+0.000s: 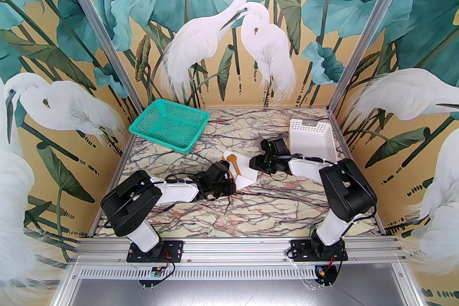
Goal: Place the utensils on the paper napkin and roll it up
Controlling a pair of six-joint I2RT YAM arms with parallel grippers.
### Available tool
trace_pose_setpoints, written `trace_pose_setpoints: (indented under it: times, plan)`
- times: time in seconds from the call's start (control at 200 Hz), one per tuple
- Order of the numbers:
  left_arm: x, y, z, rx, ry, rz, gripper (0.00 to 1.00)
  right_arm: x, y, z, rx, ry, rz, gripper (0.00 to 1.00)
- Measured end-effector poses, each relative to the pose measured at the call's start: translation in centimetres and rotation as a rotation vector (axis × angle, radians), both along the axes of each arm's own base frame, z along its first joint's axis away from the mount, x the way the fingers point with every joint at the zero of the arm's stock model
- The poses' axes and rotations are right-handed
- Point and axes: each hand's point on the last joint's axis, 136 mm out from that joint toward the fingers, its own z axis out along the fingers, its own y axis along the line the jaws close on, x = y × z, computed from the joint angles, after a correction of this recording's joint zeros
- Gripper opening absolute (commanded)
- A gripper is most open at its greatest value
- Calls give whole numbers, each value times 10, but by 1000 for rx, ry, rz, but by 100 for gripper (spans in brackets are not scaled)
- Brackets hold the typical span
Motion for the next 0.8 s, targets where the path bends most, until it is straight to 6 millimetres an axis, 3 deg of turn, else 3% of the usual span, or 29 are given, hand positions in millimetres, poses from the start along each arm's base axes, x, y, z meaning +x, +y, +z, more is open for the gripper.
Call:
trace_pose_setpoints:
  times: [0.195,0.29,0.8]
  plan:
    - [0,0,0,0,0,0,0,3,-2,2,-27,-17,13,13]
    - [0,0,0,0,0,0,0,1,-2,1,-33,-10,22,6]
    - [0,0,0,2,1,0,0,-22,26,2,-13,20,89,6]
